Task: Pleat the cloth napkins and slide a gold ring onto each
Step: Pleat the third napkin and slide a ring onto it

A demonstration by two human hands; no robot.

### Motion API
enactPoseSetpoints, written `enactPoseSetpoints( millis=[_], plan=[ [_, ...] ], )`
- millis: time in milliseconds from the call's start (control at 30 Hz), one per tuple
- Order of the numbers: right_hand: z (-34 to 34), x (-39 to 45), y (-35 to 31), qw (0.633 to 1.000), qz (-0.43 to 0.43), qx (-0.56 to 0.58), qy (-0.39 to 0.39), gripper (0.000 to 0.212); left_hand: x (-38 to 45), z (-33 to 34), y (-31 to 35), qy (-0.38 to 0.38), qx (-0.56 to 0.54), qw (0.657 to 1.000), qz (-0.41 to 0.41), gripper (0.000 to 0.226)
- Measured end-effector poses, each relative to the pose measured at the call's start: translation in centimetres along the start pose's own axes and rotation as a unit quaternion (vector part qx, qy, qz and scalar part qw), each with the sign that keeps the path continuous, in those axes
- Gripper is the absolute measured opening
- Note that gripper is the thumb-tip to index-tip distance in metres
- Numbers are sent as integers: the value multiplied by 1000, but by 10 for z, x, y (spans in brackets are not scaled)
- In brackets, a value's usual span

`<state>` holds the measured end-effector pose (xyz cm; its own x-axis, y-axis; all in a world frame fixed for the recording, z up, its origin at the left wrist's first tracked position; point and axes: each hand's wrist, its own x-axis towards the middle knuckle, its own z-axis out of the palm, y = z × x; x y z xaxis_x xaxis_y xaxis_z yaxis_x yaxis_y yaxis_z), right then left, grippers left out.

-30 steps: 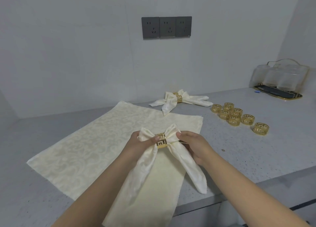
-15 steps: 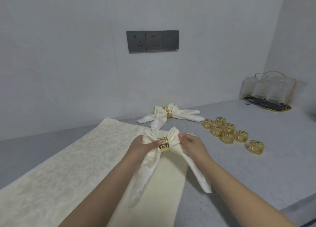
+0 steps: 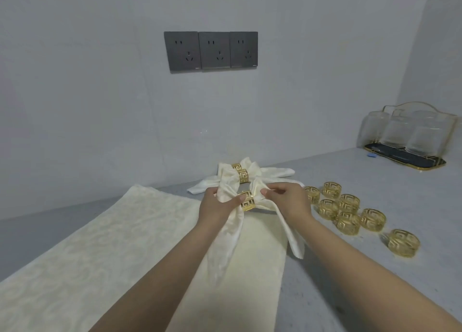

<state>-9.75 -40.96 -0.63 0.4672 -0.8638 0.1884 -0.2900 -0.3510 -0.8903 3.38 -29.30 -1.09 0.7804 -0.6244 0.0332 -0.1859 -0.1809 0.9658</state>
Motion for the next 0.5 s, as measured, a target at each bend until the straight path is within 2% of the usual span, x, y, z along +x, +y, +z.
enactPoseSetpoints(
  millis=[200,367,500],
  plan=[
    [4,72,15,992,17,-116,35,24,69,23,4,42,28,999,-17,44],
    [25,119,23,981,30,-189,17,24,104,35,-7,49,103,993,23,48],
    [48,138,37,968,35,-249,26,24,110,48,-29,40,197,978,61,62]
  ],
)
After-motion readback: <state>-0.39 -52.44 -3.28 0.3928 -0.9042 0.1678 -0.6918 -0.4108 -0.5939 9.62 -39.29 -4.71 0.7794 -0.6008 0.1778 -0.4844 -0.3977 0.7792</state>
